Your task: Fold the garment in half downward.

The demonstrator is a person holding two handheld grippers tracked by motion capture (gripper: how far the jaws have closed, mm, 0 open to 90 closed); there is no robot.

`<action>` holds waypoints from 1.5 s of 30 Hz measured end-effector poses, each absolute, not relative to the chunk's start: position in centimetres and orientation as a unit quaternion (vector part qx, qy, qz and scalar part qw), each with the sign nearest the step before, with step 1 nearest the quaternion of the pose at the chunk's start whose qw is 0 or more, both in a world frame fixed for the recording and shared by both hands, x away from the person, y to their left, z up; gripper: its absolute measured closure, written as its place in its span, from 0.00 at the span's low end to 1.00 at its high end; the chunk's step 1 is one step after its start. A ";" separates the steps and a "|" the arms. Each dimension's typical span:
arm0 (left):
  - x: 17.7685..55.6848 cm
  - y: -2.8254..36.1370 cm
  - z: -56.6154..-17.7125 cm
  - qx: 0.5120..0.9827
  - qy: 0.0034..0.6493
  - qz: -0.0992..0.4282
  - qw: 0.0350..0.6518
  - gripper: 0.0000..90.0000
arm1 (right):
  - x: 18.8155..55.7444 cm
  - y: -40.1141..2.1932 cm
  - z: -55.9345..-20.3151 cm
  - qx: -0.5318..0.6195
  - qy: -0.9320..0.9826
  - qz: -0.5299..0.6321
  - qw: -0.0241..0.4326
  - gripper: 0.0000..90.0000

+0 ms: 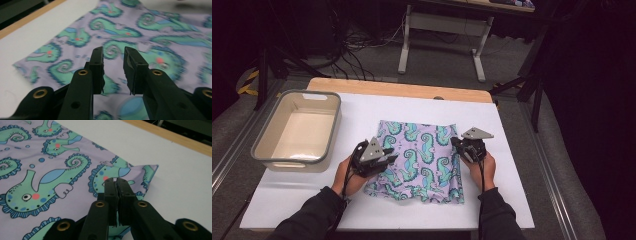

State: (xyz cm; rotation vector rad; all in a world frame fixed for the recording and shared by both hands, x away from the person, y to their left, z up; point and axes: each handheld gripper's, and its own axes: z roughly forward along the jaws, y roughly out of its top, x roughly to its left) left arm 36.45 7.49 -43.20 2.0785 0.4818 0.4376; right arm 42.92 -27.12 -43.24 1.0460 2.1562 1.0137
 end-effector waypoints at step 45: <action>30.9 5.6 -45.6 0.907 0.070 0.137 0.392 0.82 | 32.3 -23.8 -44.2 0.268 0.866 0.374 0.196 0.95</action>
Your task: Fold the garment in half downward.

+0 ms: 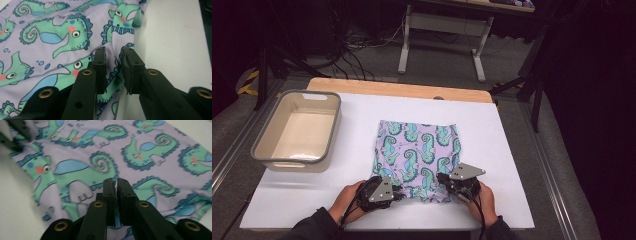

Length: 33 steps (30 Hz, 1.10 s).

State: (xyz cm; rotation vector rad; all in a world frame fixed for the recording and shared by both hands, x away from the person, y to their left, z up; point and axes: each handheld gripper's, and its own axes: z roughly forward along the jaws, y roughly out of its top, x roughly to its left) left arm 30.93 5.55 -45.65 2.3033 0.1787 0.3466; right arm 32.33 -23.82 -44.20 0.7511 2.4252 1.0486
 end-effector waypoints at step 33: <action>31.7 8.8 -44.0 0.892 0.091 0.134 0.422 0.79 | 30.4 -25.1 -44.6 0.256 0.857 0.410 0.180 0.88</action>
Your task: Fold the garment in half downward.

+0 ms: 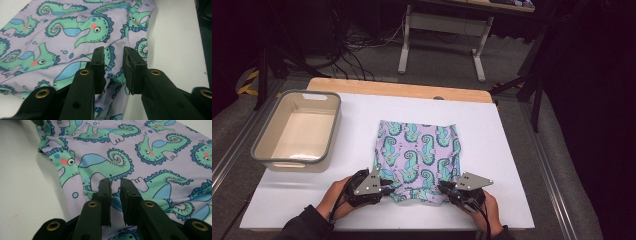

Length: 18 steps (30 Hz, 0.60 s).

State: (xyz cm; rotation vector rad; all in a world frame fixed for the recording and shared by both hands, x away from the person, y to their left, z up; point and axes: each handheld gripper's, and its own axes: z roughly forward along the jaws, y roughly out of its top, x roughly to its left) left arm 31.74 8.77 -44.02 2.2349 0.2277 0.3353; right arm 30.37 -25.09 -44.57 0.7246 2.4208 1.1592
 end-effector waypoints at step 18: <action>32.9 10.6 -43.9 0.878 0.117 0.181 0.427 0.64 | 30.8 -26.4 -43.6 0.265 0.837 0.433 0.204 0.81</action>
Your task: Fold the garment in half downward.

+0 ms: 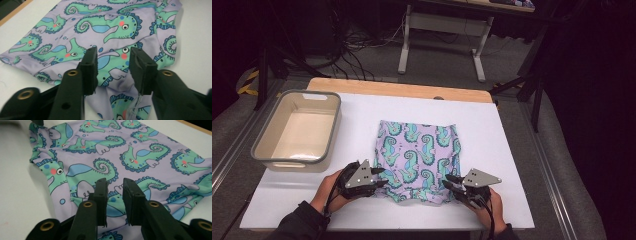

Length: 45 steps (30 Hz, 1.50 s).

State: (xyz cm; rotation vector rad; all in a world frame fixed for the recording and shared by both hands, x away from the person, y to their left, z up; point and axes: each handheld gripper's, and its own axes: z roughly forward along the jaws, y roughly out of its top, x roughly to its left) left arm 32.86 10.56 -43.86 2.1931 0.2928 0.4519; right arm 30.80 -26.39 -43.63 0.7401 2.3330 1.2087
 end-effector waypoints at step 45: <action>31.9 15.6 -45.6 0.827 0.232 0.215 0.465 0.05 | 31.4 -28.8 -43.3 0.327 0.786 0.450 0.272 0.21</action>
